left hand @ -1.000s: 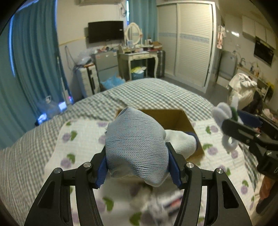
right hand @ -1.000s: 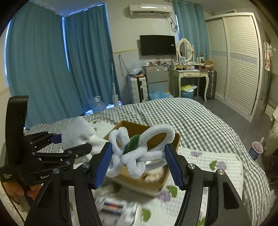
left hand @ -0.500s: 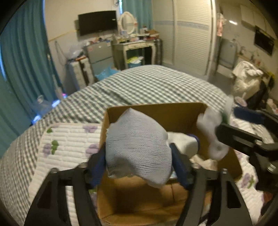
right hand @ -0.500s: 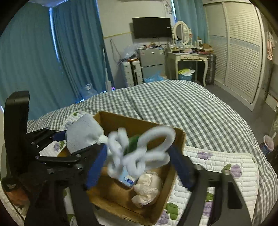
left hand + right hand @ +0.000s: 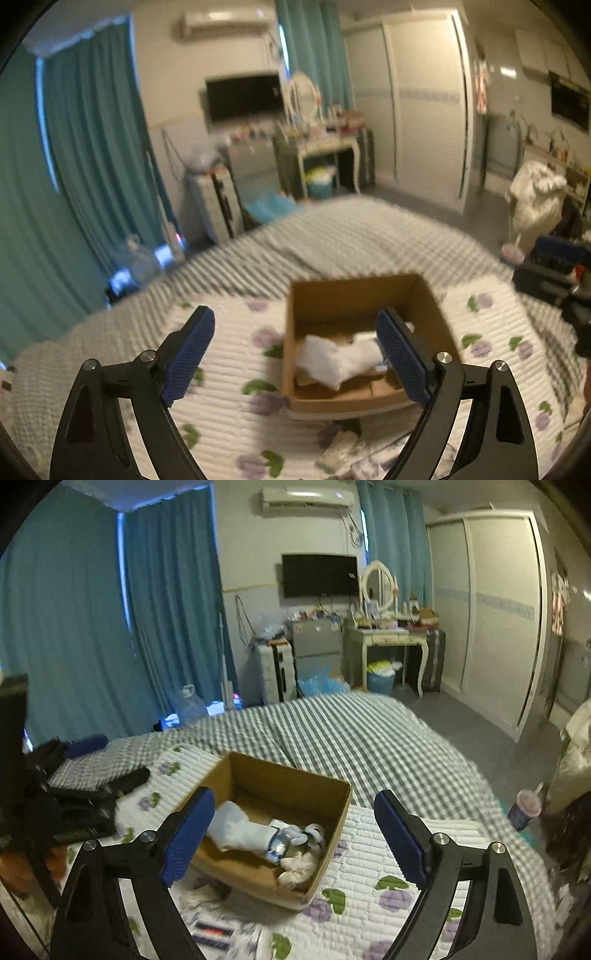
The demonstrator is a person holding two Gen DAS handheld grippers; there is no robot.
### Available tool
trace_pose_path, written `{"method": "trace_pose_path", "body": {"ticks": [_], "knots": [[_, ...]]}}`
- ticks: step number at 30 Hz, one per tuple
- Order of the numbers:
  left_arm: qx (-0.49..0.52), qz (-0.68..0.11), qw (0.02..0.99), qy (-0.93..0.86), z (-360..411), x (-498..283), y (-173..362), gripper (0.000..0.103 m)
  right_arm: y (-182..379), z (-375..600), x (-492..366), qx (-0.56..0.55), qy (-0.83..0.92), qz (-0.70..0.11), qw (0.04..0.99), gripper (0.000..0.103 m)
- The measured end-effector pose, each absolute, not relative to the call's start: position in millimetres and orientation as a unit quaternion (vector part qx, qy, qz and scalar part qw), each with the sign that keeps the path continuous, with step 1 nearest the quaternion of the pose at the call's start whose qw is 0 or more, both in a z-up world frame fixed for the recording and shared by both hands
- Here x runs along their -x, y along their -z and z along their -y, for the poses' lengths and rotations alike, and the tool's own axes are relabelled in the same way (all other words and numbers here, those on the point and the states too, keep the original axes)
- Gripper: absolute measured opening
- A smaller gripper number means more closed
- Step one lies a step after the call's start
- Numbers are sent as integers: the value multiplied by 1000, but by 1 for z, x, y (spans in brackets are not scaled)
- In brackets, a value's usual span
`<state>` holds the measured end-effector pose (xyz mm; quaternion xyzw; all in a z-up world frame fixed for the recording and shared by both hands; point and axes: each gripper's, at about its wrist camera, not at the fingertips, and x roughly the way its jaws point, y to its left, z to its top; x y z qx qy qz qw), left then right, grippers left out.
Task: Organize soft objects
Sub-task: 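Carry the toy and sock into the cardboard box and open both grippers, then grasp the white plastic piece with the left gripper while the right gripper grasps the floral tissue pack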
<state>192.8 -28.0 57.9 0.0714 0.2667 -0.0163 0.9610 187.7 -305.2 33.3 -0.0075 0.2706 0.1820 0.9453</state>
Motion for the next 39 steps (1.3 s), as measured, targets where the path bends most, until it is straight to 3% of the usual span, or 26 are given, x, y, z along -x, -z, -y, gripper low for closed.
{"method": "trace_pose_path", "body": {"ticks": [2, 3, 7, 12, 17, 24, 29, 39], "knots": [[-70, -238, 969, 6, 22, -160, -84, 95, -49, 304, -164, 16, -193, -265, 945, 89], [-71, -227, 971, -1, 21, -144, -95, 103, -56, 303, -149, 21, -199, -261, 944, 89], [-80, -197, 977, -34, 16, -93, -125, 103, -70, 297, -106, 33, -227, -261, 938, 89], [-86, -213, 972, -58, 12, -57, -119, 103, -63, 287, -59, 67, -233, -265, 933, 92], [-69, -249, 964, -67, 1, -42, -75, 103, -22, 274, -44, 91, -245, -293, 920, 92], [5, -329, 938, -107, -13, -47, 18, 103, 77, 235, -54, 185, -256, -329, 890, 92], [36, -379, 918, -109, -17, -54, 77, 102, 145, 218, -78, 181, -284, -384, 860, 92], [49, -465, 881, -79, -2, -68, 157, 94, 211, 202, -107, 207, -290, -425, 832, 94]]}}
